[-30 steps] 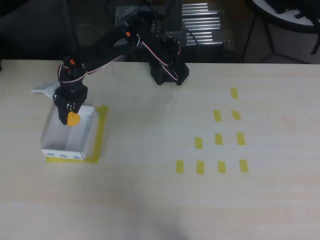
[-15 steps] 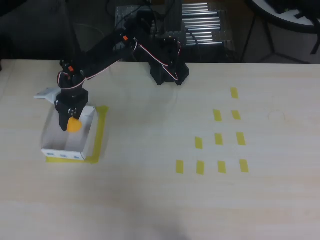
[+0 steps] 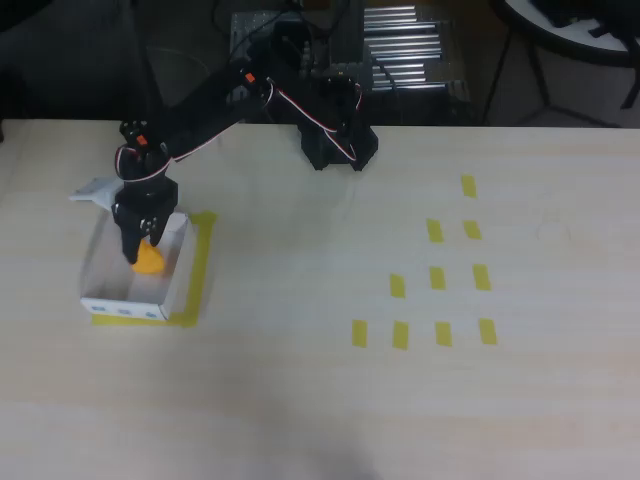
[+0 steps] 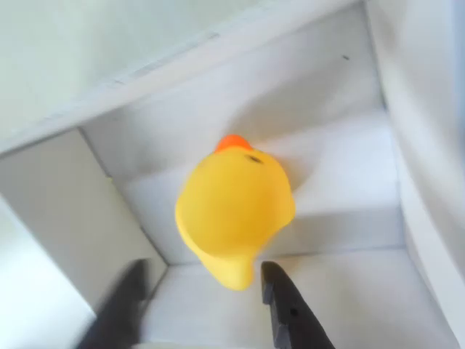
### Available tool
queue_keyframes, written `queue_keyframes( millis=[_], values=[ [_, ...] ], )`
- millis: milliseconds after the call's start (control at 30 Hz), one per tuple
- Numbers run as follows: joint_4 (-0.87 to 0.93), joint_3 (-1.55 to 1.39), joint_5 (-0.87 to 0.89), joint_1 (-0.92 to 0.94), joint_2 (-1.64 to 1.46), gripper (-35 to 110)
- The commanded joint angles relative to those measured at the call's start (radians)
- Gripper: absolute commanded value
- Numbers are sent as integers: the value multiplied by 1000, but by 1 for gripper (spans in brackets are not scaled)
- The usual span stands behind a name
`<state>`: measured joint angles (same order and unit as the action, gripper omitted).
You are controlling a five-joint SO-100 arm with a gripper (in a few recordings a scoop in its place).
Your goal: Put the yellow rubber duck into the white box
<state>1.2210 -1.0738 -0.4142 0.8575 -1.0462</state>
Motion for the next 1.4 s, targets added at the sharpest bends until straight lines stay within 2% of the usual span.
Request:
queue_keyframes(
  millis=[0, 167, 433, 567, 900, 1200, 1367],
  values=[
    [87, -18, 72, -77, -311, 1],
    [173, -179, 229, -198, -635, 0],
    [141, -580, 242, -459, -1152, 0],
    [106, -831, 362, -545, -1408, 0],
    [118, -1350, 454, -775, -1893, 0],
    [-2, -1723, 472, -816, -2141, 0],
    [-3, -1884, 476, -818, -2290, 0]
  ],
)
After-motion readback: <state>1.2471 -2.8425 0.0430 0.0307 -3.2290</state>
